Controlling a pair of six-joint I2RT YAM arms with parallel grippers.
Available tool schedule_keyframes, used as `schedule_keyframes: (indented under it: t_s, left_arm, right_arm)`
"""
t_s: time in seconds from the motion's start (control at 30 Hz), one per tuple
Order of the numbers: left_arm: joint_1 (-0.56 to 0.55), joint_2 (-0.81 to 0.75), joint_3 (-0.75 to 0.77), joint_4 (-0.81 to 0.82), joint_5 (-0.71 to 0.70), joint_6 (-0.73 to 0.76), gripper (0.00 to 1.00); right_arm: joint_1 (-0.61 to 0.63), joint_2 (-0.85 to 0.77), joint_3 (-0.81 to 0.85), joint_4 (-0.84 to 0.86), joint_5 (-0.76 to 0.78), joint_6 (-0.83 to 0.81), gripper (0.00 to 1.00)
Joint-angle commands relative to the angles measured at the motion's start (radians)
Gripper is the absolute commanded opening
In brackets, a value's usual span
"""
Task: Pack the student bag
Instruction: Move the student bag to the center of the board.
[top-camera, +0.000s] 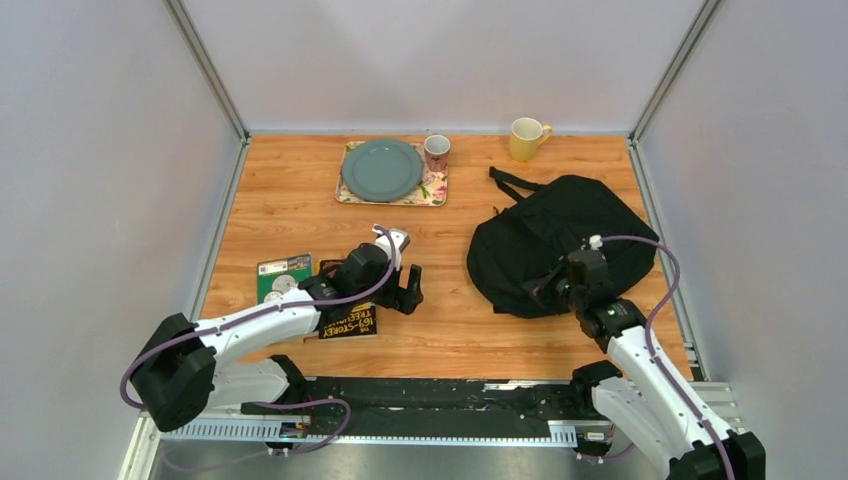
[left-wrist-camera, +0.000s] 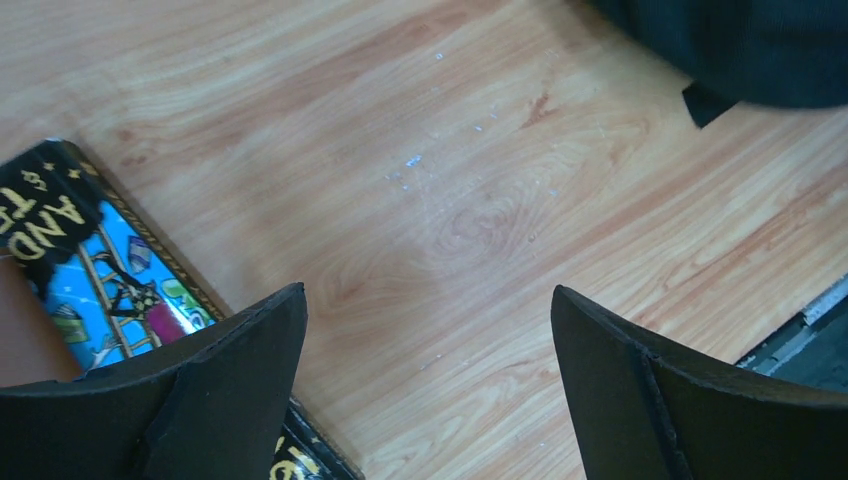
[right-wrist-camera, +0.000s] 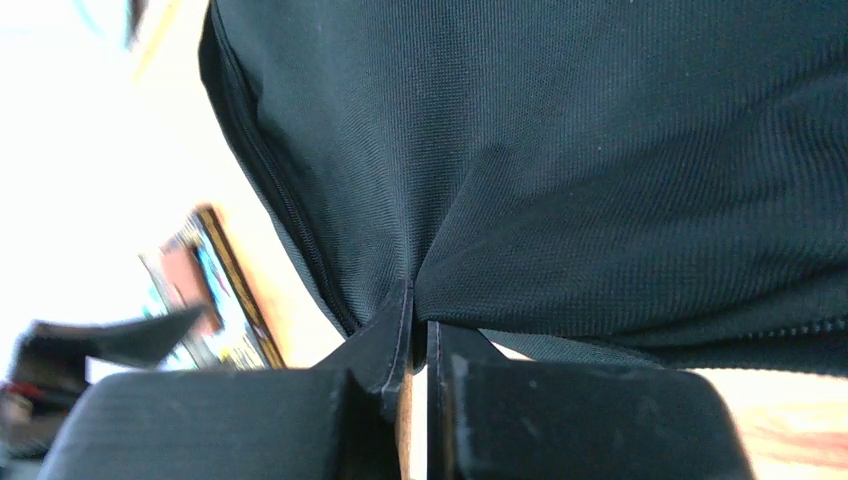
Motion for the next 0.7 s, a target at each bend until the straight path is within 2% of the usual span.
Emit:
schedule_keyframes:
  t_s: [0.0,0.17,0.23,0.37,0.5,0.67]
  left_arm:
    - [0.010,-0.001,0.096,-0.005,-0.085,0.067,0.99]
    - [0.053,0.064,0.167,-0.007,-0.070,0.079,0.99]
    - [0.079,0.098,0.185,0.024,-0.004,0.073,0.99]
    - [0.091,0.191,0.219,0.050,0.070,0.064,0.99]
    - [0.090,0.283,0.241,0.085,0.180,0.053,0.99]
    - [0.090,0.392,0.241,0.219,0.364,0.003,0.99]
  right_arm:
    - [0.077,0.000,-0.010,-0.139,-0.241,-0.231,0.00]
    - [0.255,0.026,-0.016,-0.194,-0.185,-0.220,0.00]
    - [0.324,0.035,-0.008,-0.217,-0.151,-0.223,0.00]
    - [0.363,0.040,-0.004,-0.275,-0.119,-0.234,0.00]
    - [0.382,-0.024,-0.016,-0.315,-0.096,-0.224,0.00]
    - [0.390,-0.090,-0.014,-0.325,-0.045,-0.161,0.00]
